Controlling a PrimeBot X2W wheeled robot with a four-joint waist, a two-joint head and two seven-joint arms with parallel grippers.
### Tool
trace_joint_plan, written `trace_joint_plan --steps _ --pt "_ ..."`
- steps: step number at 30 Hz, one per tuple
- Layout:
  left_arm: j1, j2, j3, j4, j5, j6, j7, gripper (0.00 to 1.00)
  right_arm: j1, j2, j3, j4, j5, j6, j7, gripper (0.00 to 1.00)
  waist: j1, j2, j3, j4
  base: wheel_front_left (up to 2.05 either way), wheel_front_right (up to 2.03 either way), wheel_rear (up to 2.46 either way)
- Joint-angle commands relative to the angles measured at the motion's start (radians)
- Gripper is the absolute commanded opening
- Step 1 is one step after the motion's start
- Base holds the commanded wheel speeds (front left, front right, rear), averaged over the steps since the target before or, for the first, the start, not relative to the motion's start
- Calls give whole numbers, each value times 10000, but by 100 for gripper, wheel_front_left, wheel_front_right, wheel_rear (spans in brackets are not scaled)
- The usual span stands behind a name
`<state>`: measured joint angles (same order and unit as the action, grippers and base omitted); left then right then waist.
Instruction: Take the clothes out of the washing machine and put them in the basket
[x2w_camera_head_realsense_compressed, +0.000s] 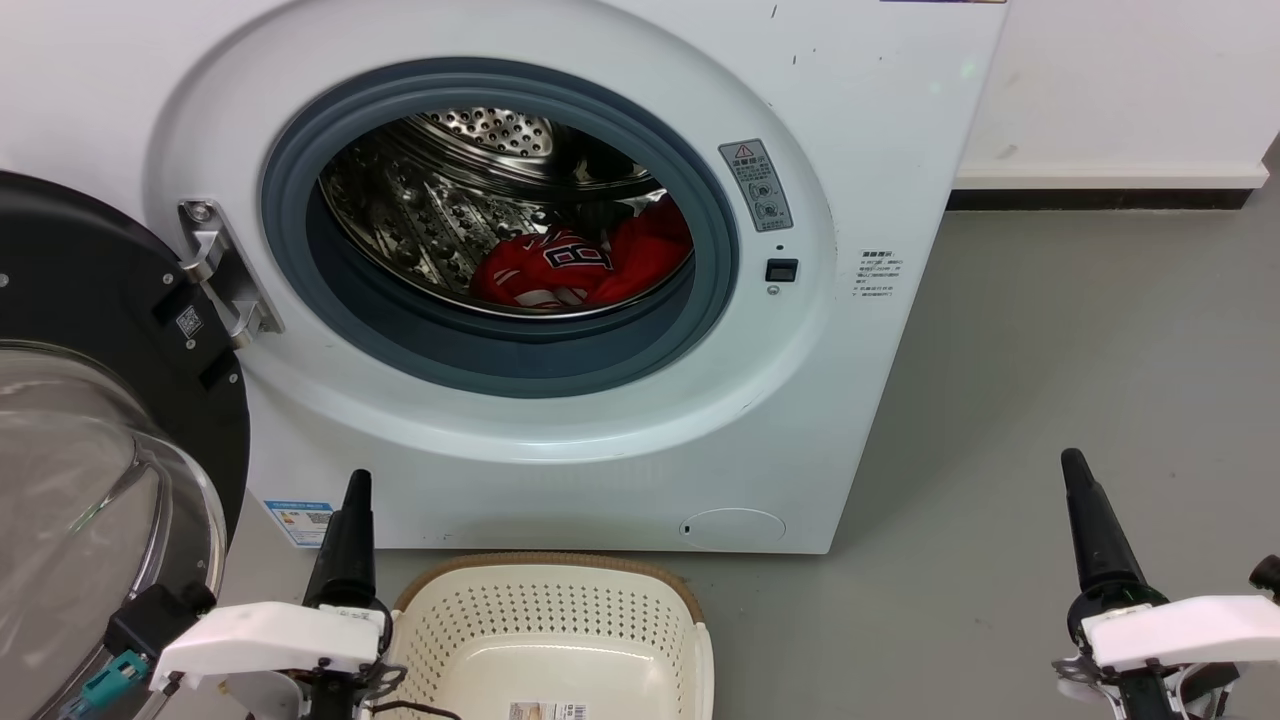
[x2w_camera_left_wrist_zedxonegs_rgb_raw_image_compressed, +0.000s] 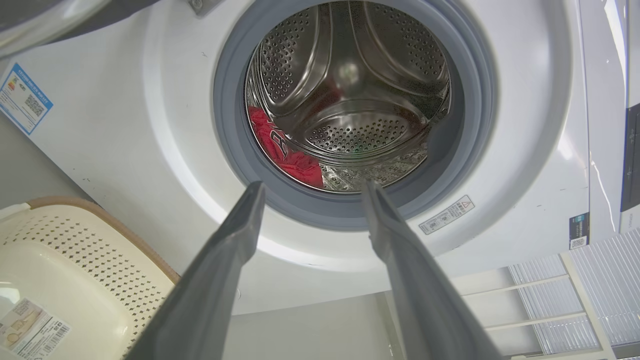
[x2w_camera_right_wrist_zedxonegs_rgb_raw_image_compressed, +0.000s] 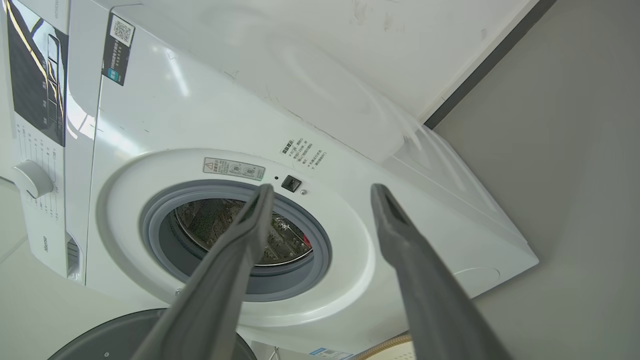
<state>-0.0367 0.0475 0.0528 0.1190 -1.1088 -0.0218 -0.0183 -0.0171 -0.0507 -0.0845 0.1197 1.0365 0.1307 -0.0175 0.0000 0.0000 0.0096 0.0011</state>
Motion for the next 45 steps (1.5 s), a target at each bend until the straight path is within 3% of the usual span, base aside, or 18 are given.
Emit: trace_joint_plan --steps 1,23,45 --pt "-44 21 -53 -240 283 66 -85 100 -74 -8 39 -270 -345 0 -91 100 0 0 1 1 0 0 0" --pt "337 26 -489 -561 3688 781 -847 100 379 -4 219 -858 -3797 0 -850 100 0 0 13 -32 0 0 0" --pt "618 30 -839 -633 6284 1201 -1459 100 787 -1 384 -1255 -6543 0 -1459 100 0 0 31 -54 0 0 0"
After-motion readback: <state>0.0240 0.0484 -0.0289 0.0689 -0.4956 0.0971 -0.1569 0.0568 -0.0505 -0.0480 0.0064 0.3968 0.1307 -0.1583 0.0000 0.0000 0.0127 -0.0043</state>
